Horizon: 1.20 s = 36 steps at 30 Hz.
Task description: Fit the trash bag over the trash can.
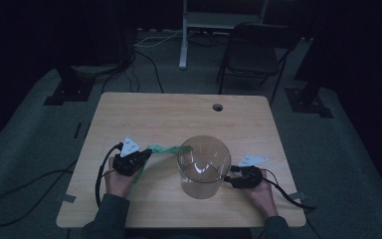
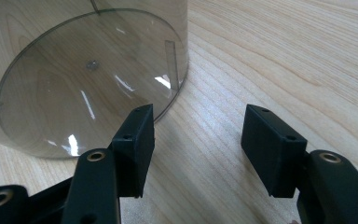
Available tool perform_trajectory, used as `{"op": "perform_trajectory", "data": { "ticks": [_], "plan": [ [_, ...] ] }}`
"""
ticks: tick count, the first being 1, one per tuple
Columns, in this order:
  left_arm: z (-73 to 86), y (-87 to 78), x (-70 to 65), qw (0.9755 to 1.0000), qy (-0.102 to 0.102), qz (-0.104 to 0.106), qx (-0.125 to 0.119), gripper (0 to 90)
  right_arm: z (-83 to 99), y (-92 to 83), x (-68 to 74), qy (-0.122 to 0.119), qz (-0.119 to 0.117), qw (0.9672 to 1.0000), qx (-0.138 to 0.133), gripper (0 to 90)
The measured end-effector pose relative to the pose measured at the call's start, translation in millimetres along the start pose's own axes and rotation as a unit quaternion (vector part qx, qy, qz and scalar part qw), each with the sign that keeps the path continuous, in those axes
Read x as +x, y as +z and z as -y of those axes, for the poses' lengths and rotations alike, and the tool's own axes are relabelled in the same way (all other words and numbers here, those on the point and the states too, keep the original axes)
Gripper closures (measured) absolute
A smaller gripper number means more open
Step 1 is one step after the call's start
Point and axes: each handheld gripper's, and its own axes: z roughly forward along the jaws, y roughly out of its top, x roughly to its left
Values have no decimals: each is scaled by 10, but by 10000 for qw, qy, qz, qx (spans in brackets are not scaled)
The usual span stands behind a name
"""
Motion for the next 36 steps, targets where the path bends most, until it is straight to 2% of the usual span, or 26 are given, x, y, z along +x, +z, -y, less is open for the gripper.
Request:
{"op": "perform_trajectory", "data": {
  "ticks": [5,12,19,36],
  "plan": [
    [-69,-31,-9,9999,102,114,-69,894,0,0,0,-1,2,10000,-2,432],
    [-190,-65,-18,9992,106,312,-211,895,1,-1,2,3,2,10000,1,432],
    [-342,-127,-57,9983,213,421,-349,895,2,-1,3,-5,3,10000,0,432],
    [-619,-247,-90,9940,393,848,-570,895,3,-3,6,4,2,10000,4,432]
  ]
}}
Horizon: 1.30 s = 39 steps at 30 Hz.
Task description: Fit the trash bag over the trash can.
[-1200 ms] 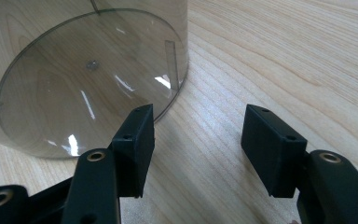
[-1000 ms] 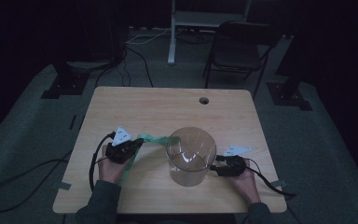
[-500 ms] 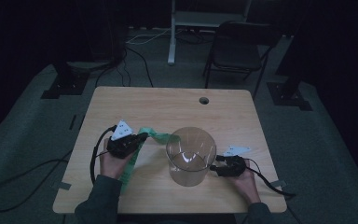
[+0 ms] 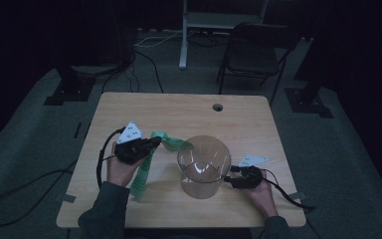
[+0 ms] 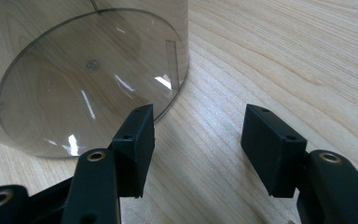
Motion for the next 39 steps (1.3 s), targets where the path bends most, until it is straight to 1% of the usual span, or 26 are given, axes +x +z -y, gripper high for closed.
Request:
{"op": "perform_trajectory", "data": {
  "ticks": [5,12,17,21,24,29,34,36,39],
  "plan": [
    [-80,-28,-28,9999,67,66,-76,895,0,0,0,1,-2,10000,-2,432],
    [-172,-54,-71,9993,119,304,-183,895,0,0,-2,-16,-1,10000,-2,432],
    [-235,-71,-96,9988,165,392,-227,895,0,-1,-2,-12,-2,10000,3,432],
    [-278,-75,-103,9981,147,525,-281,894,0,0,-3,-16,-4,10000,-3,432],
    [-303,-77,-116,9979,173,535,-314,894,0,0,-3,-14,-4,10000,-1,432],
    [-355,-81,-156,9976,263,568,-300,894,0,0,-3,-16,-5,10000,-4,432],
    [-444,-105,-198,9966,343,648,-376,895,1,0,-2,-11,-5,10000,-5,432],
    [-480,-119,-230,9962,396,651,-415,895,0,0,-3,-16,-6,10000,-3,432],
    [-527,-140,-286,9952,473,715,-469,894,0,-1,-3,-13,-7,10000,-1,432]
  ]
}}
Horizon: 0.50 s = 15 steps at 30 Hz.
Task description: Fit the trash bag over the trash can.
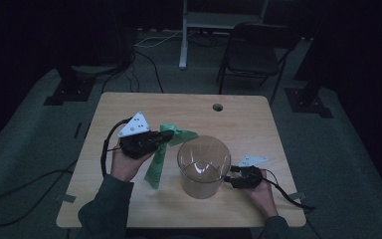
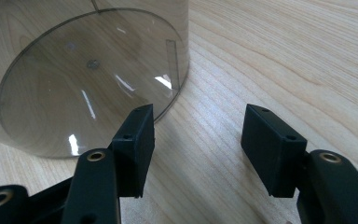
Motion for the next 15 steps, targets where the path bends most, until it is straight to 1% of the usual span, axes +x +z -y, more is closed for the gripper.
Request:
{"op": "perform_trajectory", "data": {
  "ticks": [10,14,15],
  "plan": [
    [-150,-10,-144,9994,202,235,-155,895,0,0,0,3,-5,10000,2,432],
    [-179,-14,-184,9990,294,282,-192,894,0,-1,0,8,-7,10000,4,431],
    [-176,-7,-186,9990,284,282,-178,894,0,-1,0,9,-8,10000,4,431]
  ]
}}
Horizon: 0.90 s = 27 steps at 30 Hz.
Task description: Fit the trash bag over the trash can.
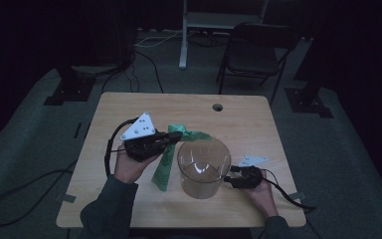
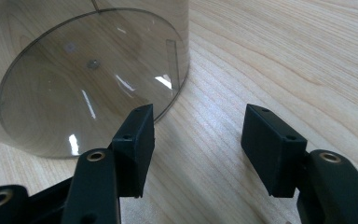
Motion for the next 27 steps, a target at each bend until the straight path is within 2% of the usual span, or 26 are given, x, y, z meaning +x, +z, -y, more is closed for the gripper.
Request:
{"op": "perform_trajectory", "data": {
  "ticks": [5,9,15,17,23,27],
  "plan": [
    [39,34,5,10000,-26,55,32,894,0,0,-1,-11,-1,10000,-2,431],
    [21,45,-17,9999,-31,150,-34,894,0,0,-2,-13,-1,10000,-2,431],
    [-19,69,-87,9996,134,256,-11,894,0,0,-1,-16,-2,10000,-3,431],
    [19,91,-77,9996,138,225,78,894,1,0,0,-23,1,10000,-5,431],
    [252,173,36,9992,-120,145,359,893,1,-1,-1,-31,-4,10000,-2,431],
    [315,190,91,9988,-154,19,472,893,1,0,0,-29,-2,10000,-8,431]
  ]
}}
